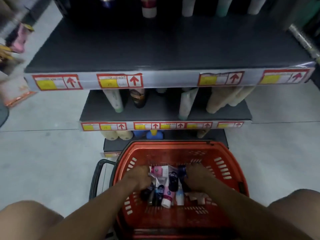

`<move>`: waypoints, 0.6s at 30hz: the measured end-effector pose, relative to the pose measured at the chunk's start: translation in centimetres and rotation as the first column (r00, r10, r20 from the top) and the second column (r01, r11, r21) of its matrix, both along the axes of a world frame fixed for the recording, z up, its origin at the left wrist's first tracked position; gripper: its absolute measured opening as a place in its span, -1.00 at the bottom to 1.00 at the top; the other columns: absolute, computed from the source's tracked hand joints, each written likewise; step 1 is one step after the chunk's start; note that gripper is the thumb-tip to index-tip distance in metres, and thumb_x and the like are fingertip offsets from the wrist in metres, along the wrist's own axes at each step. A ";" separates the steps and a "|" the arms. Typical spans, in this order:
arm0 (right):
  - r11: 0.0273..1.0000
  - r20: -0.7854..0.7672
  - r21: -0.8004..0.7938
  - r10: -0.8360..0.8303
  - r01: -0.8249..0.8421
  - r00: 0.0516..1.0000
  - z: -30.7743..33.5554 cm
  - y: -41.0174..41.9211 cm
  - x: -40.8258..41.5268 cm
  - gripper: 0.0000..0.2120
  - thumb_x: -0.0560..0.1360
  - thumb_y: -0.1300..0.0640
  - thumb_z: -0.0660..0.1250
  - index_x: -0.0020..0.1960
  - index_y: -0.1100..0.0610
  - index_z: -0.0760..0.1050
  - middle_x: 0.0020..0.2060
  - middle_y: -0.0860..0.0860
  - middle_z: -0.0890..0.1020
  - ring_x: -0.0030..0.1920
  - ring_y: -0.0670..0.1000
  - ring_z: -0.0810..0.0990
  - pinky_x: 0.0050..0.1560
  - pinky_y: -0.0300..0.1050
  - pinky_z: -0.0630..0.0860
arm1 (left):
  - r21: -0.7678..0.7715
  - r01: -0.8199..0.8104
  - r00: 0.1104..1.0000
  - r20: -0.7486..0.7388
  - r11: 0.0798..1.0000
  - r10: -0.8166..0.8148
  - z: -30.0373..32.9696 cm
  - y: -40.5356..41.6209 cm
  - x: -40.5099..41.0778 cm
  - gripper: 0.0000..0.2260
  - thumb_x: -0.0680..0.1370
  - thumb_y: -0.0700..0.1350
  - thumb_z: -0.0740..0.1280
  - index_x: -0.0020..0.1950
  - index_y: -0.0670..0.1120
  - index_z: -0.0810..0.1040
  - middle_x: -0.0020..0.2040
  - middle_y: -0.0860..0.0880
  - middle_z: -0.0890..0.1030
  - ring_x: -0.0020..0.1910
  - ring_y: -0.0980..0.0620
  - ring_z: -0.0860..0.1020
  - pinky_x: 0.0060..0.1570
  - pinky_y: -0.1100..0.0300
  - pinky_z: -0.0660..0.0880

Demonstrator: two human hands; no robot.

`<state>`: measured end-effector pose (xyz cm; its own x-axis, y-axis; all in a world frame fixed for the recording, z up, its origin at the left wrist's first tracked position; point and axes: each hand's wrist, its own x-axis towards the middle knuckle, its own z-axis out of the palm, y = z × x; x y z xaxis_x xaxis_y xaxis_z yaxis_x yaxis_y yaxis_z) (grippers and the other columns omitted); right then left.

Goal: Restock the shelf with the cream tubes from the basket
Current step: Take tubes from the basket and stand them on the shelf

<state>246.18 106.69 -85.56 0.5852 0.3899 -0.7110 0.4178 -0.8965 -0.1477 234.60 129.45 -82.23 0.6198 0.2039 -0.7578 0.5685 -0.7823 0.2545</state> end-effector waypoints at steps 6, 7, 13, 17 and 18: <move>0.999 0.075 0.048 0.014 -0.018 0.997 4.3 -0.6 -2.6 -0.63 0.54 -0.02 0.30 0.30 0.10 0.54 0.27 0.13 0.60 0.24 0.16 0.58 0.14 -0.07 0.52 | 0.059 -0.007 0.995 0.096 0.998 0.001 0.4 -1.6 -2.0 -0.65 0.51 0.02 0.31 0.23 -0.07 0.63 0.21 -0.17 0.67 0.14 -0.15 0.65 -0.03 0.15 0.51; 0.999 0.087 0.047 0.022 -0.026 0.996 5.0 -1.2 -3.3 -0.63 0.56 0.00 0.30 0.30 0.13 0.53 0.28 0.14 0.58 0.26 0.17 0.57 0.15 -0.07 0.50 | 0.068 0.002 0.994 0.111 0.998 -0.010 1.2 -2.1 -2.6 -0.64 0.50 0.02 0.30 0.24 -0.07 0.63 0.21 -0.17 0.67 0.14 -0.15 0.65 -0.02 0.15 0.52; 0.994 0.194 0.105 -0.019 -0.001 0.981 7.2 -4.0 -6.1 -0.57 0.53 -0.02 0.22 0.33 0.16 0.45 0.29 0.19 0.54 0.28 0.22 0.52 0.24 0.04 0.49 | 0.098 -0.001 0.971 0.237 0.995 -0.023 3.9 -4.3 -5.3 -0.67 0.59 0.02 0.30 0.33 0.00 0.58 0.23 -0.07 0.65 0.15 -0.09 0.62 0.17 0.05 0.58; 0.993 0.244 0.110 0.006 -0.034 0.970 7.5 -5.1 -7.4 -0.57 0.54 -0.01 0.20 0.34 0.14 0.42 0.31 0.18 0.51 0.31 0.22 0.49 0.29 0.08 0.48 | 0.130 0.026 0.960 0.273 0.991 -0.061 4.3 -5.1 -6.7 -0.64 0.52 0.08 0.29 0.28 0.03 0.56 0.18 -0.04 0.65 0.11 -0.07 0.61 0.18 -0.03 0.60; 0.994 0.249 0.105 0.012 -0.040 0.969 7.4 -5.2 -7.6 -0.58 0.54 -0.02 0.19 0.35 0.14 0.42 0.31 0.18 0.51 0.31 0.22 0.48 0.30 0.10 0.48 | 0.132 0.032 0.959 0.276 0.991 -0.067 4.2 -5.1 -6.9 -0.64 0.51 0.09 0.28 0.27 0.03 0.56 0.16 -0.03 0.65 0.10 -0.06 0.61 0.18 -0.04 0.60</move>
<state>238.57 101.46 -78.15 0.7261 0.4739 -0.4982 0.4764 -0.8692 -0.1324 227.66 124.31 -78.03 0.8149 0.2494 -0.5232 0.4484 -0.8433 0.2964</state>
